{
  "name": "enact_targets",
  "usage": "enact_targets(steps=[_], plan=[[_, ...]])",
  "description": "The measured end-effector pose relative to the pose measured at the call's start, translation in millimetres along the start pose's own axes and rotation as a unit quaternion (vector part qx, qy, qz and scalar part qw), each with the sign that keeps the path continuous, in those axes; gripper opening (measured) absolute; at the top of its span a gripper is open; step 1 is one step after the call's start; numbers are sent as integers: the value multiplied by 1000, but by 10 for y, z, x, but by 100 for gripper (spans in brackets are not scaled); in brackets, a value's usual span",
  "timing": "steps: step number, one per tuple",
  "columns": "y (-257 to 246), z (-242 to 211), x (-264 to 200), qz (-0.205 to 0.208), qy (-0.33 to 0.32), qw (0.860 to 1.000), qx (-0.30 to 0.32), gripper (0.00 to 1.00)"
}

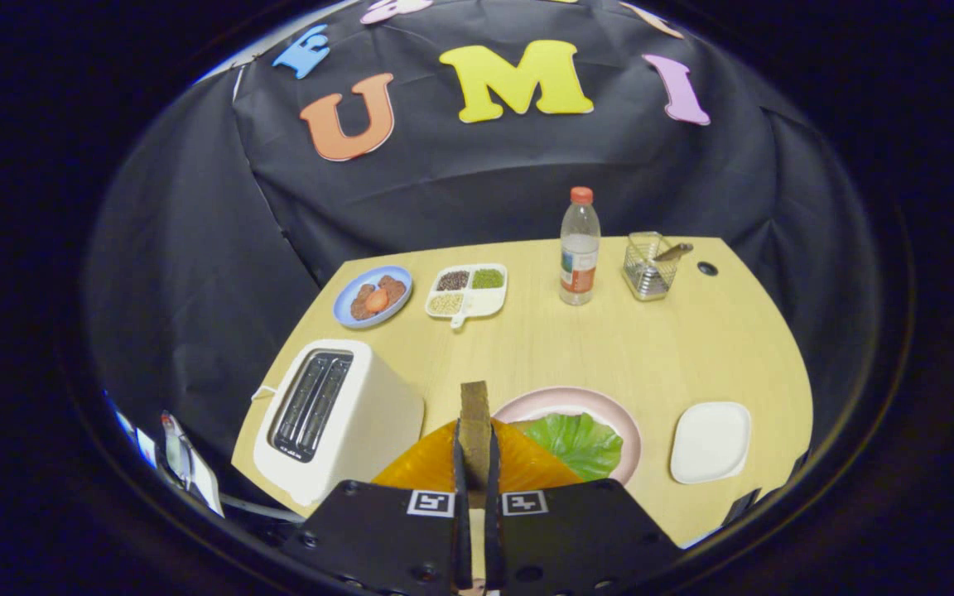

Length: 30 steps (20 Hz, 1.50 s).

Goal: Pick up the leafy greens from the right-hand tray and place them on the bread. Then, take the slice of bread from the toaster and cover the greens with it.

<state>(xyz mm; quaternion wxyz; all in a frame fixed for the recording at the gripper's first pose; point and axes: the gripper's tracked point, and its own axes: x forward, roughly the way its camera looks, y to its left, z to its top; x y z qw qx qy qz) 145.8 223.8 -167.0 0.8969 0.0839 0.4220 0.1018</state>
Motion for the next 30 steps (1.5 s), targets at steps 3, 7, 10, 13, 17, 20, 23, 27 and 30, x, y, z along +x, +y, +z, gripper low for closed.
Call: enact_targets(steps=[3, 7, 10, 13, 17, 20, 23, 27, 30], plan=[[-210, -159, 208, 15, 18, 1000, 15, 6], [-572, -258, 459, 11, 17, 999, 25, 8], [-840, -222, 526, -4, -1, 1000, 25, 11], [-1057, -345, 673, -33, 7, 999, 4, 14], [-1248, -457, 792, -63, 2, 998, -28, 20], [-1308, -476, 831, -83, -13, 995, -49, 35], [-1272, -504, 839, -84, -19, 995, -51, 39], [-1327, -517, 833, -98, -25, 994, -44, 48], [-1361, -484, 786, -106, -43, 993, -36, 61]])
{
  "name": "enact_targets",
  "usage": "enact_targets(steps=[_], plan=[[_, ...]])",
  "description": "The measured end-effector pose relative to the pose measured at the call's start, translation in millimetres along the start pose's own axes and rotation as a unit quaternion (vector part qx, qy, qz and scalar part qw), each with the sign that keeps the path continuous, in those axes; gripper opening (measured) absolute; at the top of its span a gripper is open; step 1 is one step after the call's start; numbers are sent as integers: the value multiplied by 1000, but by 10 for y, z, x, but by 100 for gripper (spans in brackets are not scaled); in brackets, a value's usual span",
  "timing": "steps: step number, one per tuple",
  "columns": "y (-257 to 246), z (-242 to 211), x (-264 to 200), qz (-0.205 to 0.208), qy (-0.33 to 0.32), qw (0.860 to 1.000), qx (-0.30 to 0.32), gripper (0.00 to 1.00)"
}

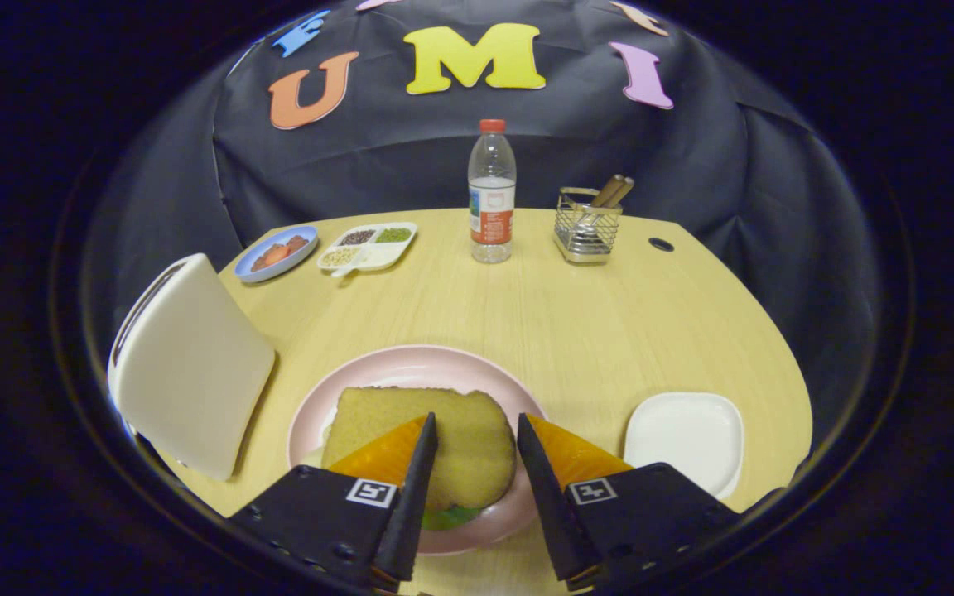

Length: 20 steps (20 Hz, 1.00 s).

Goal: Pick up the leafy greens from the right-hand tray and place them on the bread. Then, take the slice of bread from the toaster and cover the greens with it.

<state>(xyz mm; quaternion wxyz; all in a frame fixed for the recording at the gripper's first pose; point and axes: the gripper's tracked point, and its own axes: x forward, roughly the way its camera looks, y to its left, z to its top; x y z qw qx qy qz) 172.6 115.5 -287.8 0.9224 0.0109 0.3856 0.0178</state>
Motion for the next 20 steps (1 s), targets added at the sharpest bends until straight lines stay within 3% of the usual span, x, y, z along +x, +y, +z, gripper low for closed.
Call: enact_targets(steps=[3, 4, 5, 11, 14, 16, 20], plan=[[65, 79, -181, 17, -26, 1000, 3, 78], [47, 164, -290, 10, -51, 999, -2, 93], [41, 258, -440, 3, -82, 997, -9, 97], [-32, 526, -1485, -63, -229, 971, -23, 97], [58, 615, -2063, -55, -294, 954, -26, 96], [-27, 587, -2393, -73, -331, 941, -15, 96], [9, 428, -2773, -53, -368, 928, -6, 96]])
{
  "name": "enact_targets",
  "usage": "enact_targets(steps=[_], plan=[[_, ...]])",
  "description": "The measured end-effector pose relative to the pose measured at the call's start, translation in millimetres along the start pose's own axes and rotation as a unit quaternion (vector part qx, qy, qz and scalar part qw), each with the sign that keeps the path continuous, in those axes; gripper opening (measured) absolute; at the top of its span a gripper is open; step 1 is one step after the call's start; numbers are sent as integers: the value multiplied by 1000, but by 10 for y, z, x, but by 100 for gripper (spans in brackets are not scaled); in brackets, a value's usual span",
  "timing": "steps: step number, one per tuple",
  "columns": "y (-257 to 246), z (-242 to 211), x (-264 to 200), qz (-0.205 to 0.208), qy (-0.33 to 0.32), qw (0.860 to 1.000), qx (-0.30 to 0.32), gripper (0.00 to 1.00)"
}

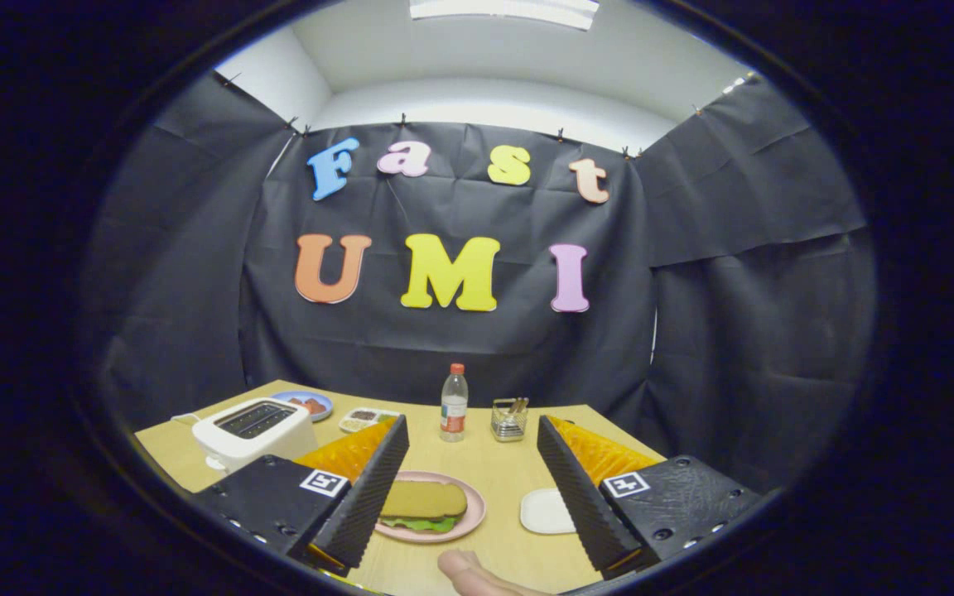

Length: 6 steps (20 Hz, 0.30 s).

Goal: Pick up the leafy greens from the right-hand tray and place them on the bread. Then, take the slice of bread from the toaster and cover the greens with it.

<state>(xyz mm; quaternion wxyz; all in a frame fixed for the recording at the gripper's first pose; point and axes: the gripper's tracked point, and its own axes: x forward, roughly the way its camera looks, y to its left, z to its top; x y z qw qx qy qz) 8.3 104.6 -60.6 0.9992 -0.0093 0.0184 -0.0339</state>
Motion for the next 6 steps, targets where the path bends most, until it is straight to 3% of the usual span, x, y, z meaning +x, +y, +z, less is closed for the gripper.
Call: enact_targets(steps=[6], plan=[[-67, 66, -315, 19, -26, 999, 22, 96]])
